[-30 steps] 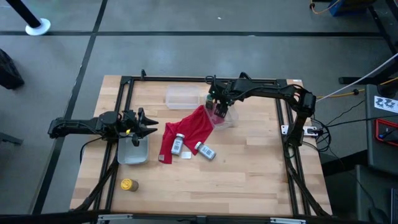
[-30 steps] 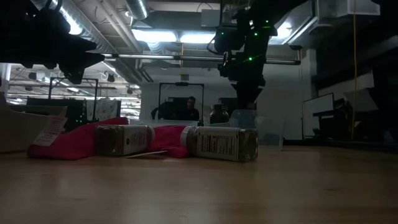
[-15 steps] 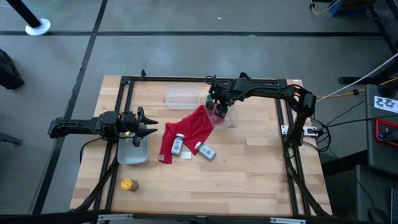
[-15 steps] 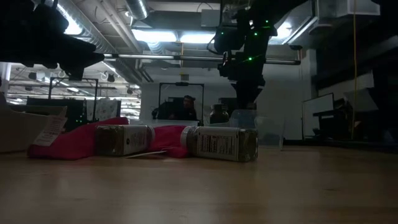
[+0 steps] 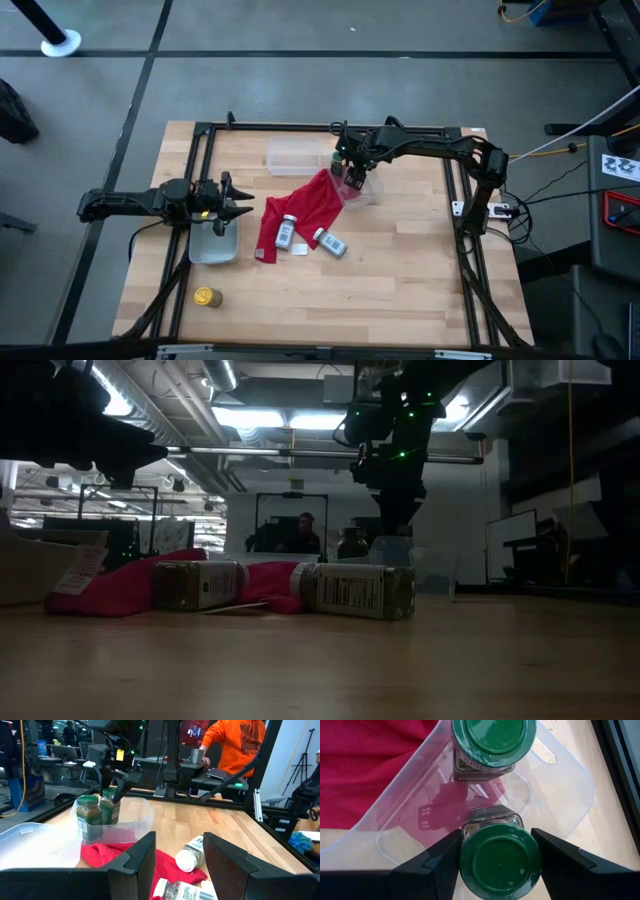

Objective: Sort spices by type
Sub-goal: Put the green seasoning bottle into the right transparent bin, then put the yellow seasoning can into the gray bin

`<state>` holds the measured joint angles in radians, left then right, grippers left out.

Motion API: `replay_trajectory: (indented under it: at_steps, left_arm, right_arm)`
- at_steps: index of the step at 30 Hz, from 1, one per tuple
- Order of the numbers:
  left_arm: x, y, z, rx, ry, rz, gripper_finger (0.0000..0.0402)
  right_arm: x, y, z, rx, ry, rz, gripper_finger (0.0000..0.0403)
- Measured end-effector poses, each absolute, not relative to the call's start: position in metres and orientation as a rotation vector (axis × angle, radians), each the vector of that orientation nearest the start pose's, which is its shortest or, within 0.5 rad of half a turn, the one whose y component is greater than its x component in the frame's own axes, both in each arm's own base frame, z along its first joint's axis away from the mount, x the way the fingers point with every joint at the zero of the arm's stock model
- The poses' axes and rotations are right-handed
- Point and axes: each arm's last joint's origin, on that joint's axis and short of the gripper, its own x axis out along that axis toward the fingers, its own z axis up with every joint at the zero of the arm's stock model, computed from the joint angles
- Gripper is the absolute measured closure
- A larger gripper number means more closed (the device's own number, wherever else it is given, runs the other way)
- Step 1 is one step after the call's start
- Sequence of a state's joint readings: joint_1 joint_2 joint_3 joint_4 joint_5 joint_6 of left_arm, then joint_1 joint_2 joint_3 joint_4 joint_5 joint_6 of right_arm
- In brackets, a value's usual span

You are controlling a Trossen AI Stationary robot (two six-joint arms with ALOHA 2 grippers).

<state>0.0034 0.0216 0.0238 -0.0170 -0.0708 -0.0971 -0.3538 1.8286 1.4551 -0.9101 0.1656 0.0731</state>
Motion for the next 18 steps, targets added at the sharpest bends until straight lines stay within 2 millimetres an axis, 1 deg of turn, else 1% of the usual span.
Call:
replay_trajectory:
  at_steps: [6, 8, 11, 16, 18]
  left_arm:
    - [0.0975, 0.0024, 0.1683, -0.097, 0.011, 0.075, 0.0251]
    - [0.0975, 0.0024, 0.1683, -0.097, 0.011, 0.075, 0.0251]
    - [0.0975, 0.0024, 0.1683, -0.097, 0.011, 0.075, 0.0251]
    - [0.0975, 0.0024, 0.1684, -0.097, 0.011, 0.075, 0.0251]
    - [0.0975, 0.0024, 0.1684, -0.097, 0.011, 0.075, 0.0251]
  right_arm:
    - [0.3403, -0.1298, 0.2333, 0.206, 1.273, -0.465, 0.0168]
    - [0.3397, -0.1294, 0.235, 0.209, 1.267, -0.462, 0.0162]
    - [0.3397, -0.1296, 0.2362, 0.204, 1.262, -0.467, 0.0132]
    - [0.3394, -0.1296, 0.2363, 0.187, 1.271, -0.46, 0.0063]
    - [0.3395, -0.1296, 0.2423, 0.18, 1.281, -0.453, 0.004]
